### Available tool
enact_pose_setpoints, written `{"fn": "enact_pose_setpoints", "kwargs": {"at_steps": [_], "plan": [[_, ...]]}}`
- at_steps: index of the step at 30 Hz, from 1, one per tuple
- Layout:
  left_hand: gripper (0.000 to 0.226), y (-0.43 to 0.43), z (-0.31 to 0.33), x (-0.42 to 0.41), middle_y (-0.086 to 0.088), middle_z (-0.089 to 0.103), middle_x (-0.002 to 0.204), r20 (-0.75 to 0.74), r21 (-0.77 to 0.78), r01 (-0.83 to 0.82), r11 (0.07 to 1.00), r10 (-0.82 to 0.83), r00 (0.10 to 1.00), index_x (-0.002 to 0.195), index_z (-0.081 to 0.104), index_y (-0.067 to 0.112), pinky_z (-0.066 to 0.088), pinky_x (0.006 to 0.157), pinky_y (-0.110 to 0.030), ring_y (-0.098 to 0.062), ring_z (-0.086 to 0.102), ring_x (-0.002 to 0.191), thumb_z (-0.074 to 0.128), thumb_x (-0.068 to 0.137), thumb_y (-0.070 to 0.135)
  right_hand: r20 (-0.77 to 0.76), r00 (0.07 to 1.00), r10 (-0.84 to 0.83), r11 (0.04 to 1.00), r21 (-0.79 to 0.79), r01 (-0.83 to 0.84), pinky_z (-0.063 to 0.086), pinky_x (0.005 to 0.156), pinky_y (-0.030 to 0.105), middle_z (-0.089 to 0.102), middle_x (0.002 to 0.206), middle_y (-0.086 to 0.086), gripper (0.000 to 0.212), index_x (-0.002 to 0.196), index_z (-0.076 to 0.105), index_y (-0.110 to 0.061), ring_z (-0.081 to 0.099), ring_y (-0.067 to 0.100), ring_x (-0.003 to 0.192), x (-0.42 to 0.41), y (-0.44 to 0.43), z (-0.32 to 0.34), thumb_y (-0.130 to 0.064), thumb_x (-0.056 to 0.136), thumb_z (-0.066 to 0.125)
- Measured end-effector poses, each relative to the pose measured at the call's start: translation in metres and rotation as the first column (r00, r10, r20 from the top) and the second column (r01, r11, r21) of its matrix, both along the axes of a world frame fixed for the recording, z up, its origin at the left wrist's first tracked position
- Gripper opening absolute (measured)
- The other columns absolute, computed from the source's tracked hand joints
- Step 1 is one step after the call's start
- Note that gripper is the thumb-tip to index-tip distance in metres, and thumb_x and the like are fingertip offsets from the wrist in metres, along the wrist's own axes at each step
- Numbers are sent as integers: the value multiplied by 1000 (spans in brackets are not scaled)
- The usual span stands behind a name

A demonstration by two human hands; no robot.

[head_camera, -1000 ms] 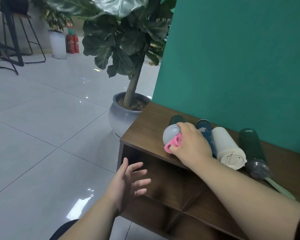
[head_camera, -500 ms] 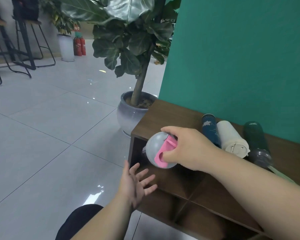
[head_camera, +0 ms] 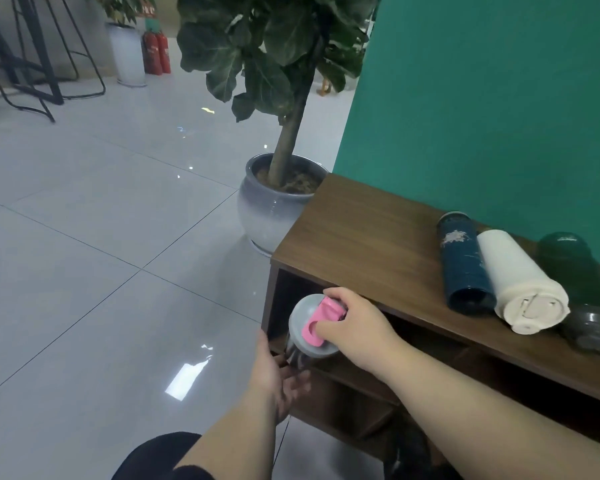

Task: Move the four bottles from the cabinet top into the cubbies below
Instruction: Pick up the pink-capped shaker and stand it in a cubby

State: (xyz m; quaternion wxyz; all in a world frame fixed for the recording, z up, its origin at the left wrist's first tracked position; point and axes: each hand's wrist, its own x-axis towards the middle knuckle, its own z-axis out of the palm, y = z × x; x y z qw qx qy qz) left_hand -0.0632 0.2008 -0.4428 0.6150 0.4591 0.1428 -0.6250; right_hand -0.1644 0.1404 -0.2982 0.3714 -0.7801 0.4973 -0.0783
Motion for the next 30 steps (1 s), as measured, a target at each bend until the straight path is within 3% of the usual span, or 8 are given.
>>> {"fn": "enact_pose_setpoints", "kwargs": {"at_steps": [3, 8, 11, 13, 16, 19, 24, 30], "plan": [[117, -11, -21, 3, -23, 58, 137, -8, 47, 4, 999, -4, 1000, 149, 35, 2, 51, 101, -54, -39, 64, 113, 34, 73, 91, 51, 998, -47, 996, 74, 44, 51, 98, 31, 56, 116, -17, 67, 138, 53, -33, 56, 8, 105, 13, -7, -26, -26, 75, 77], [114, -25, -38, 5, -22, 48, 150, -69, 79, 19, 997, -13, 998, 155, 28, 7, 38, 109, -58, -41, 49, 135, 30, 76, 90, 115, 980, -160, 979, 142, 144, 45, 88, 22, 55, 97, -19, 60, 135, 59, -26, 55, 5, 88, 23, -22, -50, -17, 79, 77], [114, -36, -48, 5, -23, 52, 144, -66, 96, 7, 995, -1, 998, 151, 35, 6, 49, 96, -58, -42, 54, 129, 29, 75, 91, 138, 961, -241, 961, 170, 217, 44, 86, 22, 60, 89, -20, 33, 110, 69, -25, 59, 5, 83, 22, -36, -61, -15, 79, 75], [117, -43, -55, 5, -22, 54, 141, -42, 104, 4, 995, 1, 999, 148, 39, 6, 54, 86, -54, -42, 57, 123, 30, 71, 93, 133, 949, -285, 944, 208, 255, 46, 84, 24, 59, 80, -19, 17, 90, 65, -26, 58, 4, 75, 23, -43, -66, -15, 80, 74], [117, -49, -61, 5, -21, 51, 145, -50, 109, -14, 994, 19, 999, 151, 36, 5, 50, 93, -56, -41, 54, 128, 31, 72, 93, 104, 946, -307, 934, 226, 278, 46, 86, 27, 61, 85, -8, 17, 95, 62, -23, 60, 16, 88, 26, -51, -73, -19, 83, 74], [115, -51, -62, 4, -19, 48, 147, -67, 107, -10, 994, 18, 998, 153, 32, 4, 48, 95, -57, -40, 55, 126, 30, 77, 90, 64, 957, -284, 940, 214, 265, 46, 87, 28, 63, 91, -4, 15, 97, 63, -22, 58, 18, 93, 28, -56, -76, -21, 85, 71], [119, -54, -65, 5, -18, 43, 152, -72, 100, -11, 995, 19, 997, 155, 28, 4, 51, 85, -53, -38, 52, 130, 30, 74, 91, 75, 949, -307, 929, 241, 282, 46, 89, 30, 67, 102, 2, 14, 98, 65, -19, 61, 22, 100, 29, -61, -79, -22, 84, 68], [123, -55, -57, 6, -16, 31, 162, -66, 55, 48, 997, -44, 997, 159, 17, 7, 47, 95, -59, -34, 42, 141, 26, 72, 94, 98, 944, -315, 914, 299, 274, 41, 83, 28, 61, 86, -5, 4, 88, 63, -21, 57, 21, 93, 25, -67, -82, -24, 87, 66]]}}
